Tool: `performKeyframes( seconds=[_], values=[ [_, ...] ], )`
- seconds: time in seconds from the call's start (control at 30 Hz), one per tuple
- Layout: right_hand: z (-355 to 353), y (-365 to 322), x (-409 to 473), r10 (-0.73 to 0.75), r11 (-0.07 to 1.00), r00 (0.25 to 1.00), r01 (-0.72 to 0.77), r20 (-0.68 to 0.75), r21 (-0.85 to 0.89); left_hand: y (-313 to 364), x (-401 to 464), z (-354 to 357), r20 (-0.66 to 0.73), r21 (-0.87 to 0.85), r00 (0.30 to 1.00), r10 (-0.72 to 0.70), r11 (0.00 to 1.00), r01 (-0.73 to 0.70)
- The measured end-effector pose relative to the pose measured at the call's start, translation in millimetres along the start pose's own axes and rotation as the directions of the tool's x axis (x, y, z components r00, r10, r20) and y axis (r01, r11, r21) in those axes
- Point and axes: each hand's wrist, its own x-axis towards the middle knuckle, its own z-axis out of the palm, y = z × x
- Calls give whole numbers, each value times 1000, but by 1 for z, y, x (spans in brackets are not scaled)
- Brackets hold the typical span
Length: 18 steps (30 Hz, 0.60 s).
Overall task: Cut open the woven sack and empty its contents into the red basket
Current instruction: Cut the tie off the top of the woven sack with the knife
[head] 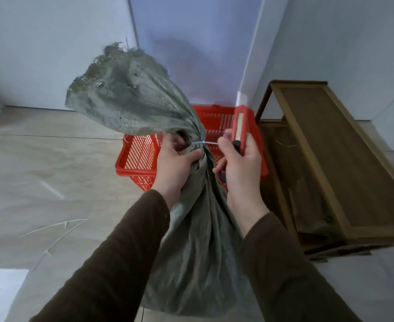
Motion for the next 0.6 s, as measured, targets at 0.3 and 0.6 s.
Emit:
performKeyframes(
  seconds=[0.3,0.6],
  values=[
    [-12,6,2,350,926,921,-368,169,83,18,-10,-10,482,-87,875,55,996,-15],
    [-14,-4,-1,339,865,901,-412,271,286,11,-19,-16,627,-204,778,28,970,130]
  ],
)
